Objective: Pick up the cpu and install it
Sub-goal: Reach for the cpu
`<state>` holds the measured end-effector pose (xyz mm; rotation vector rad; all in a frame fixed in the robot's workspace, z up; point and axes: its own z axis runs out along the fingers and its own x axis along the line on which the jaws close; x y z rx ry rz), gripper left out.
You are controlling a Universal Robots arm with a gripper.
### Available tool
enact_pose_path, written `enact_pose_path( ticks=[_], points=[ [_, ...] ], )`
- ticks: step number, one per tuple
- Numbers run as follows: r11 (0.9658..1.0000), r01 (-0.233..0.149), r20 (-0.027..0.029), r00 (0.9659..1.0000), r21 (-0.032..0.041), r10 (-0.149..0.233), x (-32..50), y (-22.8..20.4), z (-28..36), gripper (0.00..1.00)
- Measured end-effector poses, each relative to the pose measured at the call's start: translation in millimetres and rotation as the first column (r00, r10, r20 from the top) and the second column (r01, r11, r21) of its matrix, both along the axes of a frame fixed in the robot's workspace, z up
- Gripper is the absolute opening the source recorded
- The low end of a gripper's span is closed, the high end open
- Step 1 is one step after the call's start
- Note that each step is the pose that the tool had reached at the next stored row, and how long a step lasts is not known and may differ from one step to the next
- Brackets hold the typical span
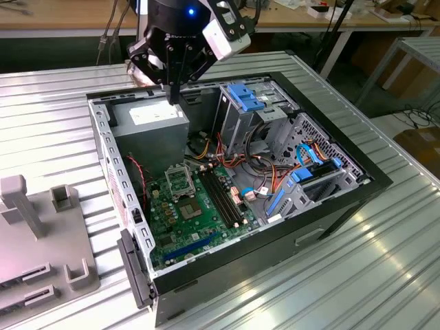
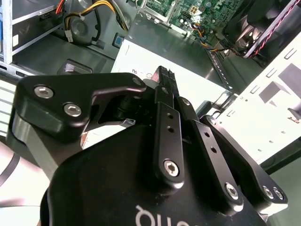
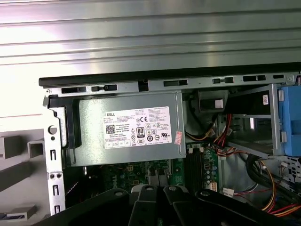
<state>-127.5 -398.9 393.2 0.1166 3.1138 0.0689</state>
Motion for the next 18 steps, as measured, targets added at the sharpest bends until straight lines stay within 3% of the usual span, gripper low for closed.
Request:
enact_pose_path(
  ticks=[18],
  points=[
    [1.0,0.0,-0.0004,1.0,0.0,0.0,-5.3,0.0,-0.4,0.11]
  ],
)
